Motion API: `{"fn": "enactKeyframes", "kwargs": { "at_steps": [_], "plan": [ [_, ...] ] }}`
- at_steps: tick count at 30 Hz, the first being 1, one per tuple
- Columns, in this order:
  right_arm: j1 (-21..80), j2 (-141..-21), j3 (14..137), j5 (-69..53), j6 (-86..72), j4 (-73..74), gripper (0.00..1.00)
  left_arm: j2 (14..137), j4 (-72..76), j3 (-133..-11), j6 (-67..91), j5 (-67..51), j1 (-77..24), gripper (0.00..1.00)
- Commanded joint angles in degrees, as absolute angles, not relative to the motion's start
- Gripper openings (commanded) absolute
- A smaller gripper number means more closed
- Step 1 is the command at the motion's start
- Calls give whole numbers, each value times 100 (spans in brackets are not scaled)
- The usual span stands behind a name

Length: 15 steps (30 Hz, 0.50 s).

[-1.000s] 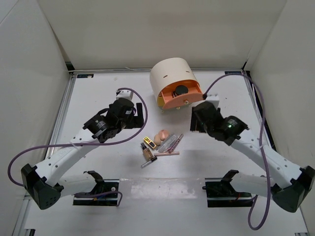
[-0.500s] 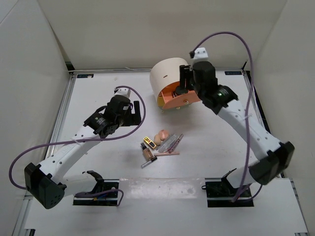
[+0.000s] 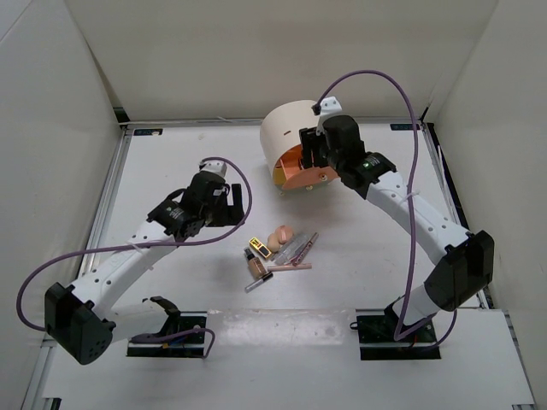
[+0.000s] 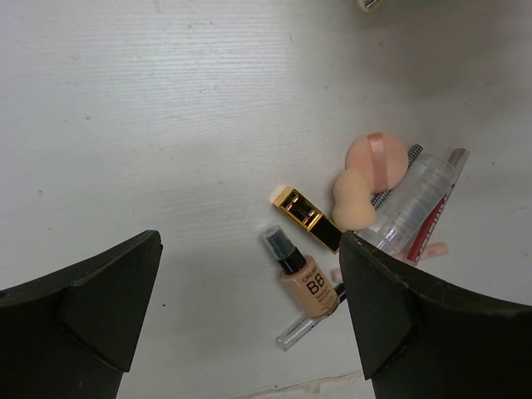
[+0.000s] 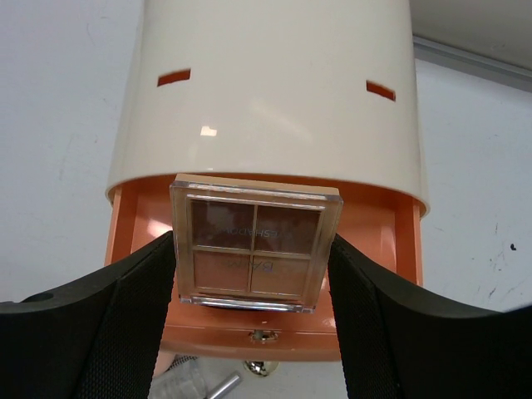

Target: Organize the makeup

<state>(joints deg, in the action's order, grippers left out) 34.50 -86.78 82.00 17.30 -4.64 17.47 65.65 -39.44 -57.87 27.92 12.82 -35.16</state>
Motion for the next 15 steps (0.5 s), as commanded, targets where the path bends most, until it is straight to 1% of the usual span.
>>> {"fn": "enactKeyframes", "kwargs": {
  "at_steps": [1,2,4,7,8,10,11,12,15],
  "plan": [
    [3454,-8402,8156,1547,-422,1634,58,6381,-3973,-5626,2856,1011,-3463,98],
    [3428,-8420,8156,1547,-422,1687,60,6433,-4025,-5582,2909,976,-3463,98],
    [3428,-8464,8174,1521,-422,1792,68,6469,-4060,-5476,2970,906,-3463,98],
    [3428,-8472,8209,1494,-413,1811,77,6556,-4034,-5327,3093,756,-3472,98],
    [3410,-8473,8209,1494,-387,1811,85,6574,-3991,-5257,3181,730,-3480,98],
    [3445,-8507,8340,1625,-352,1898,89,6592,-3833,-5099,3234,554,-3507,98],
    [3428,-8508,8384,1617,-334,1933,95,6609,-3797,-5063,3347,562,-3542,98],
    [3445,-8525,8454,1652,-317,1925,98,6679,-3710,-5002,3383,519,-3585,98],
    [3445,-8525,8578,1722,-281,2039,99,6802,-3621,-4896,3550,641,-3735,98]
  ]
}}
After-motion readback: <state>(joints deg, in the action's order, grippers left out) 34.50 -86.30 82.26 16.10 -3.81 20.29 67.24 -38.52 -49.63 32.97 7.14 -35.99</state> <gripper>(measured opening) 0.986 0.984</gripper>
